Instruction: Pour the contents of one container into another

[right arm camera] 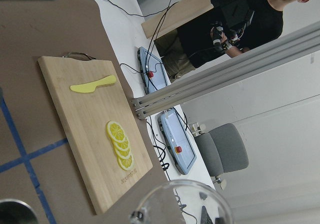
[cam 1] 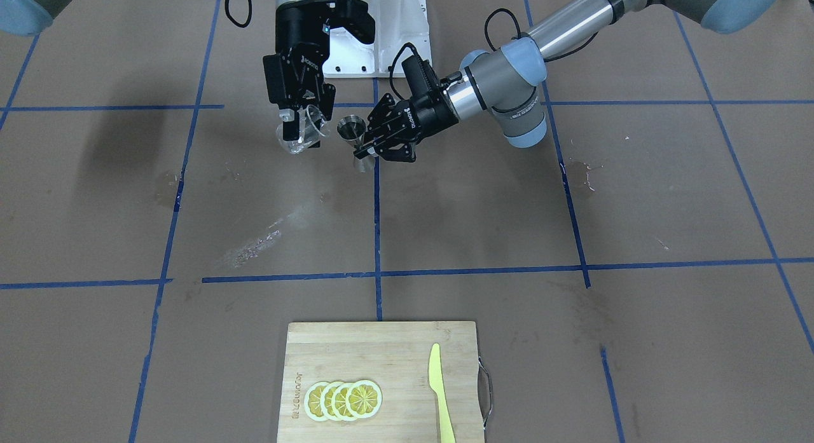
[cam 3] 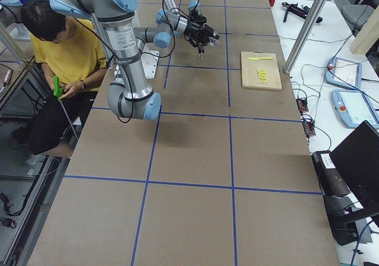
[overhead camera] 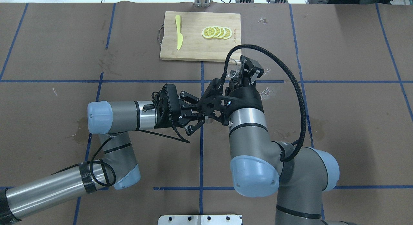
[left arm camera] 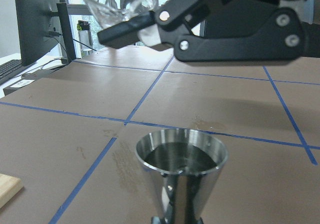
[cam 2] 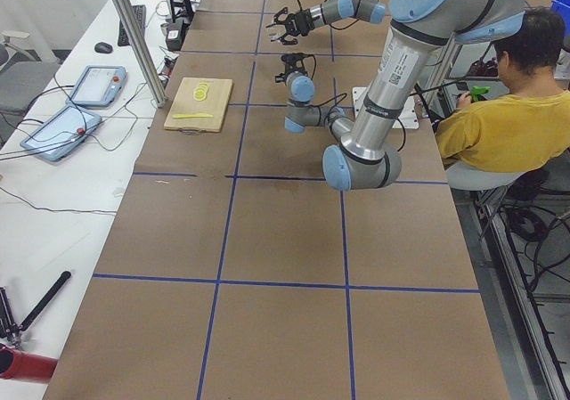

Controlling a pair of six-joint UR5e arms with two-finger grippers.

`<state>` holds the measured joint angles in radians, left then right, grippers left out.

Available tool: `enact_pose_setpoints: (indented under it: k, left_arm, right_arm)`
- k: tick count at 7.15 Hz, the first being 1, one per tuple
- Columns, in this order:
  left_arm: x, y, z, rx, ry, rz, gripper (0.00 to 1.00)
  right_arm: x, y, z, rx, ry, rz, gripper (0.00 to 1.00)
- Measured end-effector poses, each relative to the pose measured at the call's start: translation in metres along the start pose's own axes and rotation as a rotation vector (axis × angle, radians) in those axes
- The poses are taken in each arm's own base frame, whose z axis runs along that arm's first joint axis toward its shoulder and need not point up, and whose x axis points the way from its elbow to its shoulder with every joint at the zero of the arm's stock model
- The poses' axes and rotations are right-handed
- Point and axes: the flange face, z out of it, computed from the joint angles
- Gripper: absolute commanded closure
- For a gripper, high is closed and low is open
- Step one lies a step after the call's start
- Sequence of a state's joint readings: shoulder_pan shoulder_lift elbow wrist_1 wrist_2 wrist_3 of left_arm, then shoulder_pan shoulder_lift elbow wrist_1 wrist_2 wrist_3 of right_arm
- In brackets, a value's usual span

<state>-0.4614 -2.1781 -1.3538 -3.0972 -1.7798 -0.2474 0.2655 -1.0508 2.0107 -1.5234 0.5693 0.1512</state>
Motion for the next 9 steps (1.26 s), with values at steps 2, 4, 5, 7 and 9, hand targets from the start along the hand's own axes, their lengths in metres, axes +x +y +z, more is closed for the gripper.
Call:
enact_pose_setpoints:
  k: [2, 4, 5, 7, 9]
  left_arm:
    - [-0.004, -0.004, -0.006, 0.012, -0.004, 0.0, 1.0]
    - [-0.015, -0.007, -0.036, 0.025, -0.029, -0.006, 1.0]
    - [-0.021, -0.005, -0.058, 0.027, -0.044, -0.015, 1.0]
    - [-0.034, 0.001, -0.098, 0.023, -0.079, -0.034, 1.0]
    - [-0.048, 0.018, -0.149, 0.016, -0.122, -0.054, 1.0]
  right_arm:
    - [0.016, 0.005, 0.014, -0.014, 0.026, 0.016, 1.0]
    - [0.02, 0.01, 0.02, -0.023, 0.037, 0.014, 1.0]
    - [0.02, 0.011, 0.021, -0.025, 0.038, 0.012, 1.0]
    - [0.02, 0.014, 0.022, -0.028, 0.04, 0.007, 1.0]
    - [0.019, 0.017, 0.023, -0.031, 0.04, 0.002, 1.0]
